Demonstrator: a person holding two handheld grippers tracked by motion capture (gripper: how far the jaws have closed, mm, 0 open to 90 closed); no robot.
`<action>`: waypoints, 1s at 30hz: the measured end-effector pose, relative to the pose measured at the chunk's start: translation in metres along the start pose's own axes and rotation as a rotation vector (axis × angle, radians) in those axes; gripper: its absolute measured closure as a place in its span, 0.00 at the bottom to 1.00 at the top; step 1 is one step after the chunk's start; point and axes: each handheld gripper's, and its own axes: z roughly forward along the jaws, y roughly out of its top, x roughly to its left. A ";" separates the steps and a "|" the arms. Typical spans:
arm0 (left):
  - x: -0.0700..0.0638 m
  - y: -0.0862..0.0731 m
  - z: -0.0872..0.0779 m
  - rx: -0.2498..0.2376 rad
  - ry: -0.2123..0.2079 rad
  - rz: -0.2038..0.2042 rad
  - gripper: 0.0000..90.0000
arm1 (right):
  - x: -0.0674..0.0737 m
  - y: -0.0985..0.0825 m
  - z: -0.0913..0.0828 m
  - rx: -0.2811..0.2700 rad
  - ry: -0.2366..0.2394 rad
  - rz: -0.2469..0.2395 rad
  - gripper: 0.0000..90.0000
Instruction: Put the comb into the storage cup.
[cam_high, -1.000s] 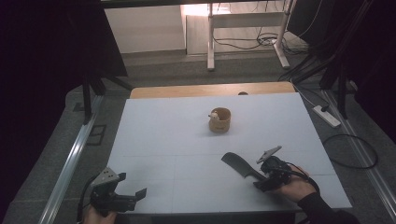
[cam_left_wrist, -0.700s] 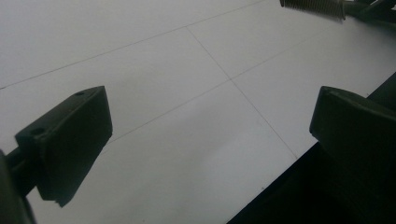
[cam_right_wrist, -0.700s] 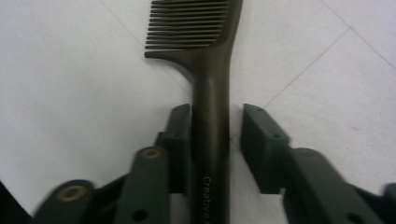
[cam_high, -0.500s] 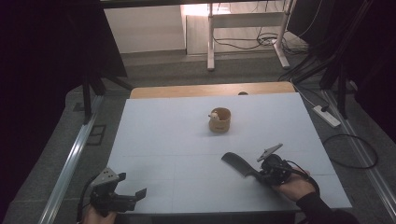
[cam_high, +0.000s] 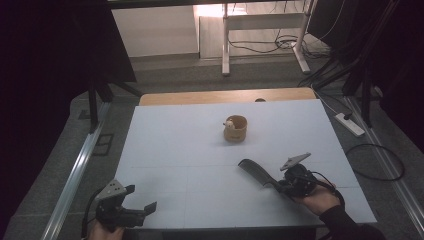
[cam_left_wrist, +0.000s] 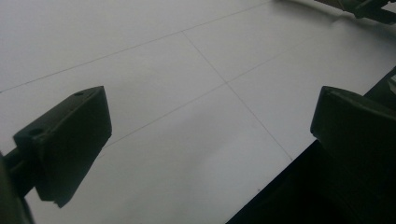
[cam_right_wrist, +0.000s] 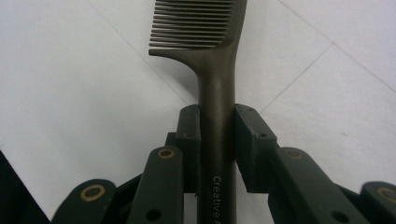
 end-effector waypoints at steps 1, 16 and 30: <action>0.000 0.000 0.000 -0.003 -0.002 0.000 0.00 | 0.000 0.000 0.000 0.000 0.000 0.000 0.81; 0.002 0.006 -0.003 -0.041 -0.034 0.014 0.00 | 0.006 -0.002 -0.015 -0.086 -0.006 -0.074 0.81; -0.004 0.018 0.000 -0.054 -0.061 0.071 0.00 | 0.009 -0.003 -0.022 -0.124 -0.023 -0.115 0.81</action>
